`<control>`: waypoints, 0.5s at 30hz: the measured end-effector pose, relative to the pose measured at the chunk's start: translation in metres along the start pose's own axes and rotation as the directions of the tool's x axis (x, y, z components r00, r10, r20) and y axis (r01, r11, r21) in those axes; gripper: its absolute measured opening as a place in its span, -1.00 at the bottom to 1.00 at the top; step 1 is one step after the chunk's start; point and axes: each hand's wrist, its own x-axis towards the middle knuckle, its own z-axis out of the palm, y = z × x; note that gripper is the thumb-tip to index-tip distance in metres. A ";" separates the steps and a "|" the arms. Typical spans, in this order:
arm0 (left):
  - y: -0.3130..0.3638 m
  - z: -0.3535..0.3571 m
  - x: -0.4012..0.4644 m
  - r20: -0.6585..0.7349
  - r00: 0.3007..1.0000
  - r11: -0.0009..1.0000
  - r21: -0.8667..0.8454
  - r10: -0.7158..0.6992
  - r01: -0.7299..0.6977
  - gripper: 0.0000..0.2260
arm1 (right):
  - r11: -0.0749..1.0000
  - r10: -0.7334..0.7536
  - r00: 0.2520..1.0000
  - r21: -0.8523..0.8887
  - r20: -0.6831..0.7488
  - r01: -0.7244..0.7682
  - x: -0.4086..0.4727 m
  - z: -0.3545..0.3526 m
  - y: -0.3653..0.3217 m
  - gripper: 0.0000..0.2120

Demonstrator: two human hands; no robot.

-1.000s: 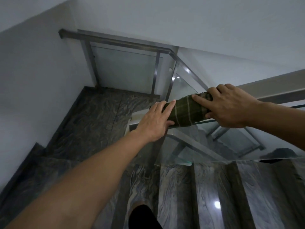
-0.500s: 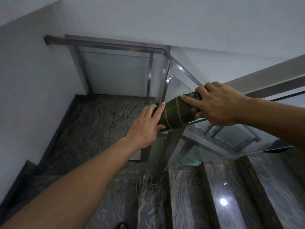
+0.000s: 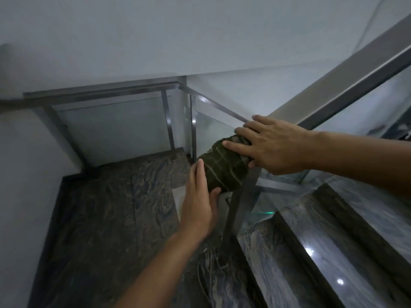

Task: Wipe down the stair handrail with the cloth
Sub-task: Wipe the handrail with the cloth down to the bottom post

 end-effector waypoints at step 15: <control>-0.035 -0.021 0.031 0.124 0.909 0.915 0.020 0.398 -0.403 -0.33 | 0.854 0.489 0.854 0.101 0.177 -0.510 -0.004 -0.020 -0.064 -0.24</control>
